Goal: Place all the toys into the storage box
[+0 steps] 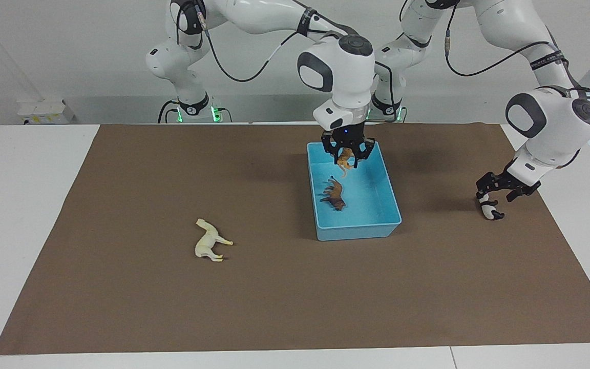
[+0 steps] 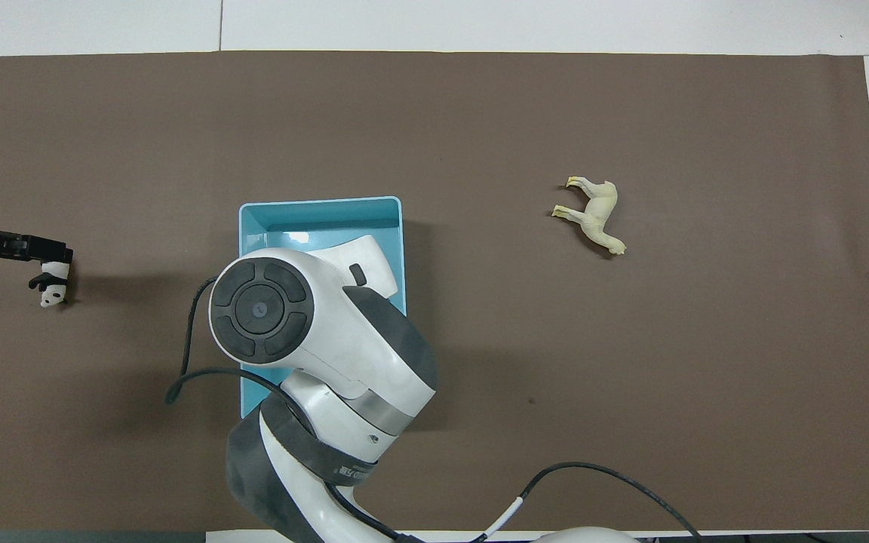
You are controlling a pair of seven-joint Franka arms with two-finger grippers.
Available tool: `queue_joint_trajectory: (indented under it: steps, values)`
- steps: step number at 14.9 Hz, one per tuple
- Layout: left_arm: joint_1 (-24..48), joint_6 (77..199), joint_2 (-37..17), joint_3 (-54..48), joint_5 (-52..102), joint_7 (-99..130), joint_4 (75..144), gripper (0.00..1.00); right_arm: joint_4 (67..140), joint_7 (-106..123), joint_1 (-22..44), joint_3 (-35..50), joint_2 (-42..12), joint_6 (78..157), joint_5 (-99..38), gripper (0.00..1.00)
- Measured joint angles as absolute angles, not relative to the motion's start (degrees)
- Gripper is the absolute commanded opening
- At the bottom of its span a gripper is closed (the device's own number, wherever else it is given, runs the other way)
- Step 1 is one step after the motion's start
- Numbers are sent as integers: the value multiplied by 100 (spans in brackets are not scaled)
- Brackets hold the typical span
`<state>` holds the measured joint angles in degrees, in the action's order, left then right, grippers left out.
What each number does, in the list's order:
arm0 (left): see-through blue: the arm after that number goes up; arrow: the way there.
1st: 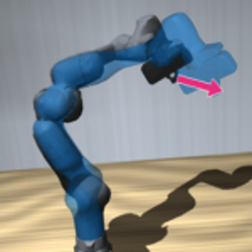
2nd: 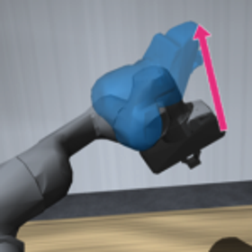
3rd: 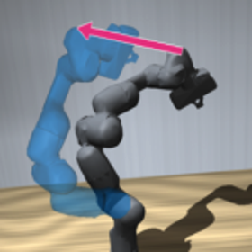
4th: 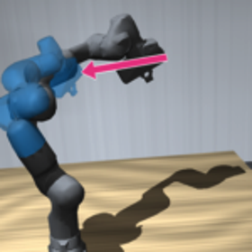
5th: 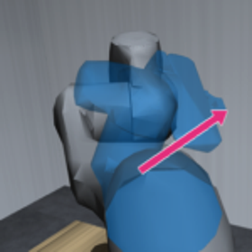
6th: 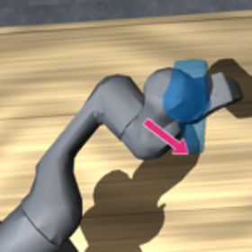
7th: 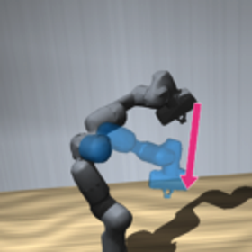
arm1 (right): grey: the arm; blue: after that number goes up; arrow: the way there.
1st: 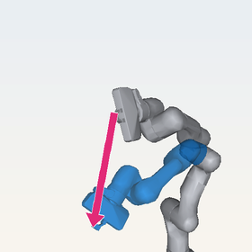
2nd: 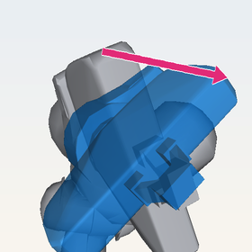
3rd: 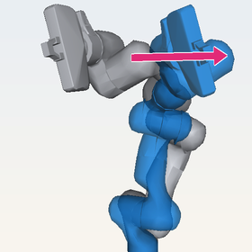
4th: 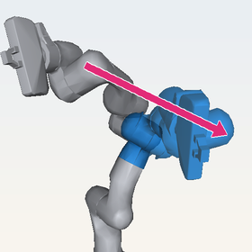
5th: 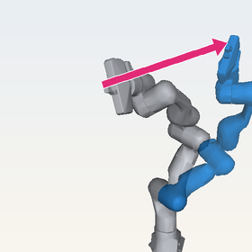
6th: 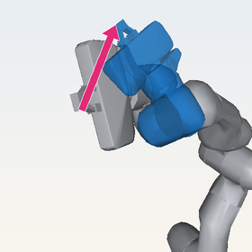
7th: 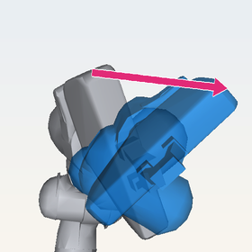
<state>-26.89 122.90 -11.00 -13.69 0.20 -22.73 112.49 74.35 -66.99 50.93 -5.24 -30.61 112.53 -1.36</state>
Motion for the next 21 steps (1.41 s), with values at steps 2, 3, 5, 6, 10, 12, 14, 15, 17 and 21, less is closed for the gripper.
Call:
queue_joint_trajectory:
  steps: [2,3,5,6,10,12,14,15,17,21]
  values:
    - [-2787,12590,-1116,-1346,20,-2193,11528,100,7418,-6720,5072,-551,-3115,11250,-137,100]
    - [-2818,12659,-1123,-1342,20,-2117,11597,100,7380,-6772,5066,-561,-3111,11177,-136,100]
    - [-2825,12729,-1149,-1323,20,-2013,11643,100,7309,-6856,5060,-588,-3094,10858,-136,100]
    - [-2825,12765,-1171,-1303,20,-1993,11654,100,7277,-6891,5044,-630,-3079,10658,-133,100]
    - [-2825,12897,-1306,-1227,18,-1990,11666,100,7174,-6742,4156,-751,-2880,10188,-76,100]
    - [-2825,13010,-1369,-1211,9,-1990,11707,100,7227,-6153,3446,-754,-2858,10146,-77,100]
    - [-2826,13118,-1406,-1152,-3,-1990,11818,100,7456,-5408,2888,-752,-2865,10150,-79,100]
    - [-2826,13147,-1411,-1121,-31,-1990,11874,100,7631,-5042,2682,-753,-2856,10205,-79,100]
    - [-2826,13203,-1411,-1065,-114,-1990,11953,100,8093,-4515,2419,-755,-2802,10589,-76,100]
    - [-2826,13415,-1411,-1039,-132,-1990,12124,100,9201,-3789,2027,-760,-2694,11760,-39,100]
